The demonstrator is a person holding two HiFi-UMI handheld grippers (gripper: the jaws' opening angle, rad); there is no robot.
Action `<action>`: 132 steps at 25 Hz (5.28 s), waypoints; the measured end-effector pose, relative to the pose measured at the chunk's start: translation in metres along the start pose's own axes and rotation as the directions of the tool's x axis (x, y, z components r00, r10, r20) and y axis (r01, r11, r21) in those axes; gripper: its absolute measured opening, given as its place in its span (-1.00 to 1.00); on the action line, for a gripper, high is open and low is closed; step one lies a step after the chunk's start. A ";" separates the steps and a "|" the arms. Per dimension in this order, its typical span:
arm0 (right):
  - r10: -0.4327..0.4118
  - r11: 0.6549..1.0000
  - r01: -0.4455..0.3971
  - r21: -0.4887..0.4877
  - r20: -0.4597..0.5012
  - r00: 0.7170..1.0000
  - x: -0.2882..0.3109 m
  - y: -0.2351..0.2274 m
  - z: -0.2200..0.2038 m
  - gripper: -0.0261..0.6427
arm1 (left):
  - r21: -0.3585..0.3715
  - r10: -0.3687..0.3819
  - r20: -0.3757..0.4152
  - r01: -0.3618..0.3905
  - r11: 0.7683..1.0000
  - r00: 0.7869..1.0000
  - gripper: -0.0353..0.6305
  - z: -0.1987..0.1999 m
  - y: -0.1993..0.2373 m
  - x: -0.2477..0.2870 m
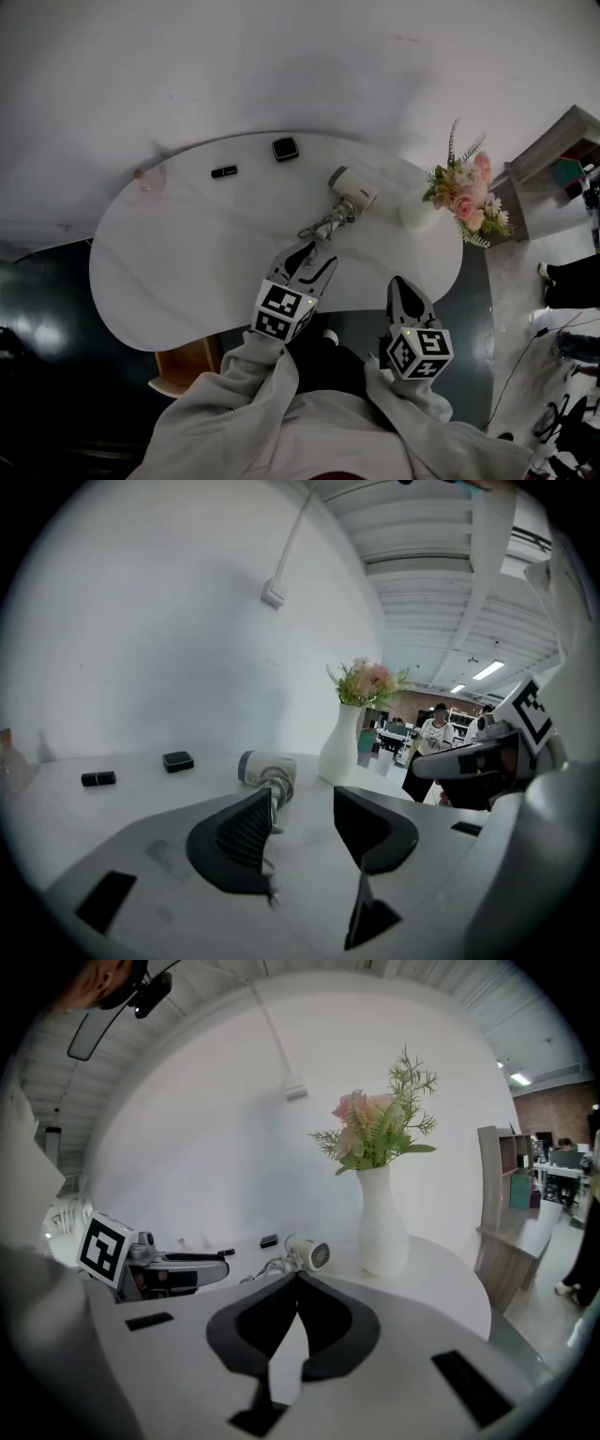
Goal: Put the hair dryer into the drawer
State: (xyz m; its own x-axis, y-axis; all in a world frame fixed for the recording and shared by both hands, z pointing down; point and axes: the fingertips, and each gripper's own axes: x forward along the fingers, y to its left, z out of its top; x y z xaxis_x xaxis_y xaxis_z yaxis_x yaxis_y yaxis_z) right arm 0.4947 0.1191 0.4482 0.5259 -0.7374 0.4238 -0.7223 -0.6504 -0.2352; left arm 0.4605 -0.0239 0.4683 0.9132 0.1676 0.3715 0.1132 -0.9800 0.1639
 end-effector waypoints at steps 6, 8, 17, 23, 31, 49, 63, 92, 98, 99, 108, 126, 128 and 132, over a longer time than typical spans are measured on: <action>-0.024 0.999 0.024 0.029 -0.029 0.999 0.020 -0.006 -0.002 -0.77 | 0.000 -0.033 -0.104 0.034 0.999 0.994 -0.15 -0.007 0.016 0.038; -0.030 0.999 0.032 0.039 -0.042 0.999 0.027 -0.008 -0.004 -0.77 | 0.006 -0.034 -0.118 0.034 0.999 0.992 -0.12 -0.008 0.024 0.049; -0.049 0.997 0.055 0.061 -0.099 0.994 0.049 -0.020 -0.012 -0.77 | -0.005 -0.050 -0.187 0.050 0.999 0.981 -0.06 -0.020 0.045 0.091; -0.051 0.996 0.061 0.070 -0.138 0.989 0.066 -0.023 -0.020 -0.77 | 0.049 -0.015 -0.209 0.026 0.998 0.978 -0.05 -0.031 0.053 0.108; -0.046 0.996 0.058 0.069 -0.173 0.984 0.074 -0.027 -0.027 -0.77 | 0.169 0.033 -0.320 0.022 0.985 0.947 -0.05 -0.036 0.054 0.116; -0.026 0.997 0.037 0.065 -0.165 0.986 0.063 -0.030 -0.034 -0.77 | 0.264 -0.021 -0.633 0.241 0.934 0.774 -0.20 -0.074 0.051 0.132; -0.026 0.996 0.036 0.081 -0.124 0.992 0.053 -0.027 -0.027 -0.77 | 0.274 0.065 -0.431 0.062 0.960 0.900 -0.28 -0.055 0.062 0.123; 0.161 0.987 -0.162 0.002 -0.083 0.983 -0.016 0.059 -0.055 -0.78 | 0.084 0.197 -0.283 -0.181 0.980 0.939 -0.28 -0.090 0.022 -0.042; 0.245 0.967 -0.253 -0.039 -0.136 0.960 -0.008 0.091 -0.070 -0.77 | 0.045 0.272 -0.256 -0.270 0.962 0.928 -0.28 -0.102 0.033 -0.084; 0.257 0.963 -0.266 -0.045 -0.146 0.955 -0.006 0.097 -0.073 -0.77 | 0.038 0.283 -0.253 -0.283 0.958 0.925 -0.28 -0.105 0.035 -0.090; 0.378 0.905 -0.409 -0.119 -0.218 0.900 0.014 0.171 -0.081 -0.77 | -0.057 0.394 -0.245 -0.418 0.907 0.886 -0.28 -0.133 0.062 -0.172; 0.541 0.755 -0.622 -0.207 -0.339 0.770 -0.002 0.341 -0.127 -0.77 | -0.209 0.558 -0.264 -0.611 0.763 0.787 -0.29 -0.198 0.079 -0.358; 0.554 0.736 -0.642 -0.213 -0.355 0.753 -0.009 0.356 -0.136 -0.77 | -0.224 0.571 -0.272 -0.628 0.746 0.775 -0.29 -0.209 0.075 -0.376; 0.567 0.709 -0.667 -0.229 -0.378 0.732 -0.021 0.382 -0.153 -0.77 | -0.248 0.590 -0.283 -0.652 0.717 0.756 -0.29 -0.231 0.068 -0.409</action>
State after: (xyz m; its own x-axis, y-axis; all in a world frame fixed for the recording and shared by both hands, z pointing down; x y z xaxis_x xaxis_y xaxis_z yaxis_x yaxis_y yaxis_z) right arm 0.1391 -0.0858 0.4834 -0.1943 -0.8395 0.5075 -0.9657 0.0728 -0.2492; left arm 0.0044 -0.1347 0.5387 0.6463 -0.4209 0.6365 -0.6112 -0.7849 0.1016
